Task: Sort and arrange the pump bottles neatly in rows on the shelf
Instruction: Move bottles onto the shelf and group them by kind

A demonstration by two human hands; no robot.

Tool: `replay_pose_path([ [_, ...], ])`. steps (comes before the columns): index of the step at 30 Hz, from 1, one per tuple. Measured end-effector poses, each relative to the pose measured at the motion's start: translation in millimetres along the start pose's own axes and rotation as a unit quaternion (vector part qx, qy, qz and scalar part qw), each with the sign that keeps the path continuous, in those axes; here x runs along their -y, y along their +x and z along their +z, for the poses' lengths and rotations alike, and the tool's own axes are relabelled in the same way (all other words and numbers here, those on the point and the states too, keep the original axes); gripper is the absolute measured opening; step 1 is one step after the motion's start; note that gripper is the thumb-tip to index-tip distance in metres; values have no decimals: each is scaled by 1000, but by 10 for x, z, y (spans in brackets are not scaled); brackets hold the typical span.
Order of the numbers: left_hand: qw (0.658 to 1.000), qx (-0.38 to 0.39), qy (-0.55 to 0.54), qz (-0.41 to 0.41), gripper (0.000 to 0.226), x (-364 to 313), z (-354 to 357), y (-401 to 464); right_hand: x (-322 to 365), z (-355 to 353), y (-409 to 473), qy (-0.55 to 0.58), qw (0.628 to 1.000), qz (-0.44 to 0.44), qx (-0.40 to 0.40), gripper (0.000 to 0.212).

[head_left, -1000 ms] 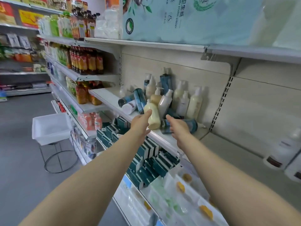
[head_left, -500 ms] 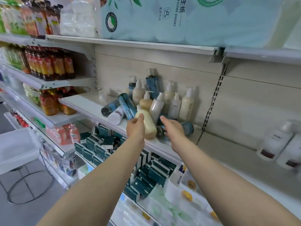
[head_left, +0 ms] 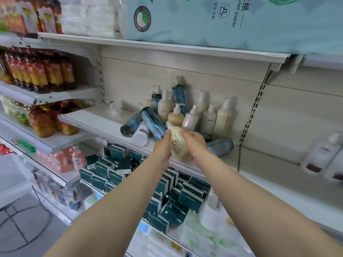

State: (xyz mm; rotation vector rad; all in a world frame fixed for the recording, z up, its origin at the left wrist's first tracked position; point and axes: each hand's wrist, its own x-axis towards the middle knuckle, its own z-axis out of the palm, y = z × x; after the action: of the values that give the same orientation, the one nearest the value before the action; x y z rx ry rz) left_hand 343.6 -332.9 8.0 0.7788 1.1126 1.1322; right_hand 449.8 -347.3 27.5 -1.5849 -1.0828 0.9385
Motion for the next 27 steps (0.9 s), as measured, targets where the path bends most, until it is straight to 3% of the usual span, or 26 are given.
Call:
replay_pose_path([
  [6,998,60,-12,-30,46,-86,-91,58,42,106,18,3,999,22,-29,19],
  [12,994,86,-36,-60,57,-72,-51,131,36,185,16,-6,998,45,-50,28],
  [18,993,79,-65,-67,52,-15,-15,144,-15,188,-15,6,997,48,-59,34],
  [24,997,58,-45,-24,48,-166,-76,99,-4,172,88,38,998,6,-59,15],
  [27,998,48,-49,-2,42,-342,-131,57,93,188,105,52,998,-26,-32,29],
])
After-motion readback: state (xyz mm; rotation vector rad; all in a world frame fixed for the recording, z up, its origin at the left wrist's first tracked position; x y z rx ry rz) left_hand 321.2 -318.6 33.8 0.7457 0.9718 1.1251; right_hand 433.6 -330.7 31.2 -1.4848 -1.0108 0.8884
